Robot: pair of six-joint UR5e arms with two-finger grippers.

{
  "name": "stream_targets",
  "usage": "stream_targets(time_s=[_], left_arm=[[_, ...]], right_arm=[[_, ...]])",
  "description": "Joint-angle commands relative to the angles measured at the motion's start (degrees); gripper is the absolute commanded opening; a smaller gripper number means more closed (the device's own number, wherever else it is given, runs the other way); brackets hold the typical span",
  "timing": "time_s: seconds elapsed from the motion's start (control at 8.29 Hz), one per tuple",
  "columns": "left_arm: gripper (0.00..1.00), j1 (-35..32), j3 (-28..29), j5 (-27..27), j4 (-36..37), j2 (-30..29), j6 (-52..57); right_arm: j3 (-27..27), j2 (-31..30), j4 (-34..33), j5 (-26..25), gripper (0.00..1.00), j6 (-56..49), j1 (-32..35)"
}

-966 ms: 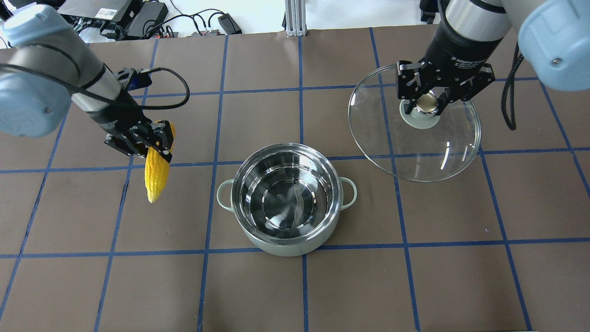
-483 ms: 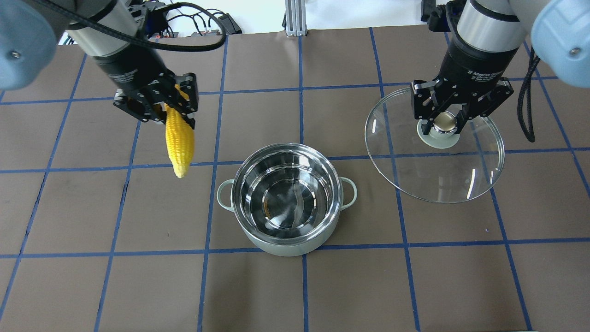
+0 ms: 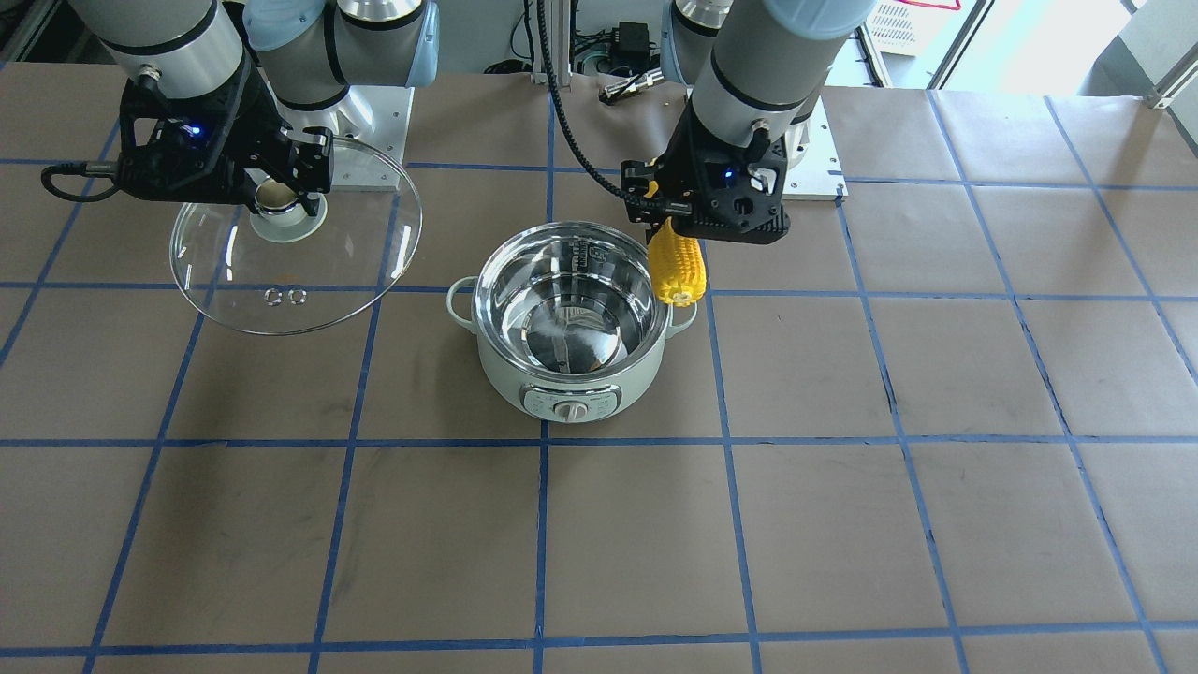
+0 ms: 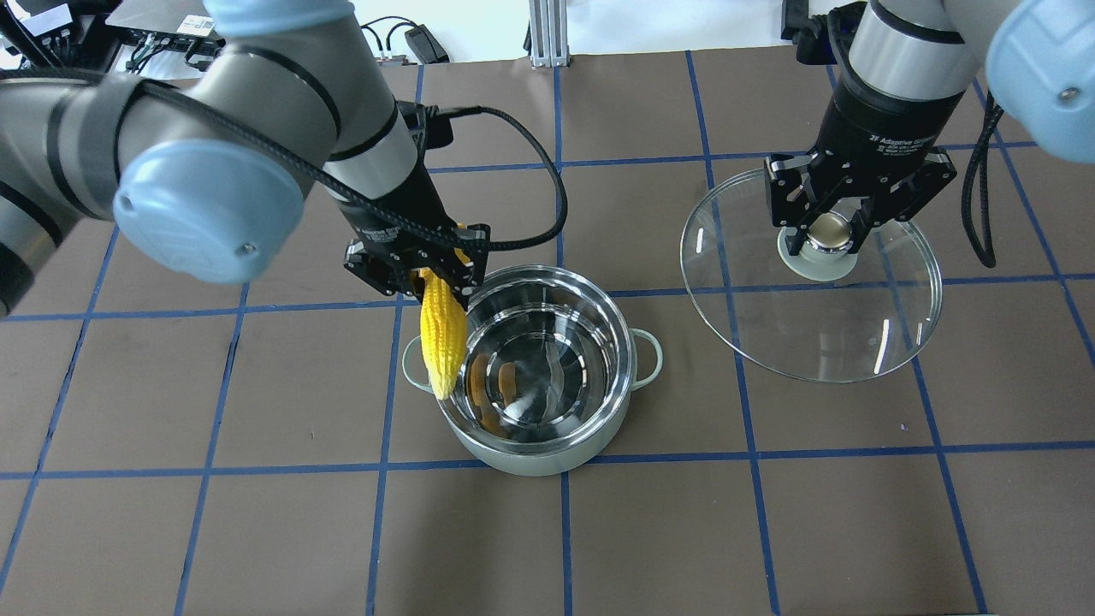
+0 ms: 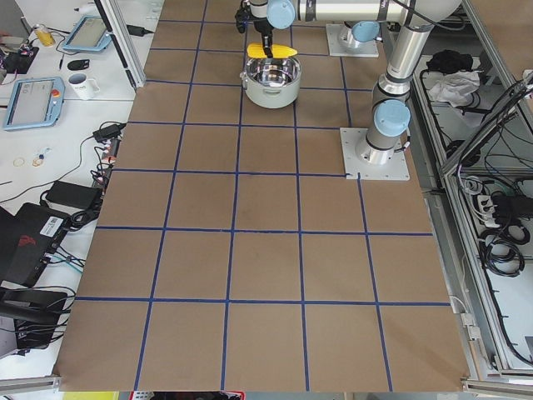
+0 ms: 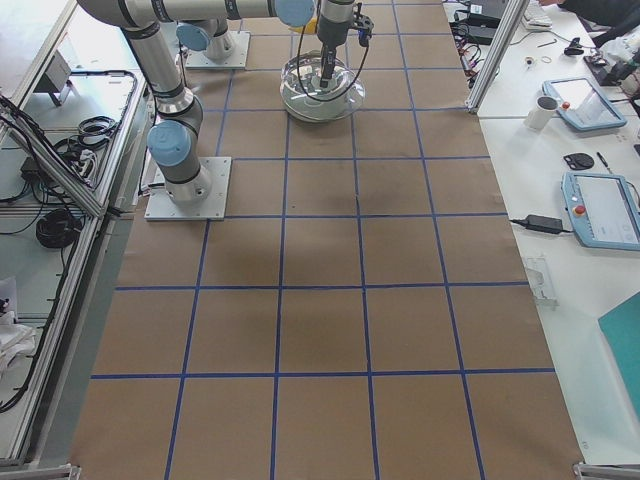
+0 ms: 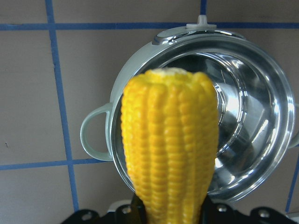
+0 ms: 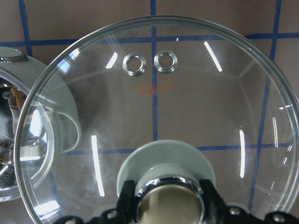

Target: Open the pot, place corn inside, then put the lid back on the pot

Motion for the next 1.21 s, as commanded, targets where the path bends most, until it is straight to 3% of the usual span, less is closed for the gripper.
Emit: stream_targets(time_s=[0.0,0.24,0.97,1.09], left_arm=[[0.00,-1.22,-8.07,-0.37,7.88,-3.61,-5.21],[0.00,-3.40,-8.08,-0.55,13.78,-7.75,-11.62],[0.00,-7.63,-8.08,-0.29,13.97,-8.55,-15.88],[0.23,-7.64,-8.08,-0.29,14.24,-8.55,-17.27]], right_arm=[[0.00,-0.01,-1.91,-2.39,0.07,1.38,1.84],[0.09,0.17,-4.22,-2.22,0.07,2.62,2.38],[0.35,0.26,-4.31,-2.48,0.08,2.53,2.38],[0.36,0.26,-4.31,-2.57,0.08,2.53,2.38]])
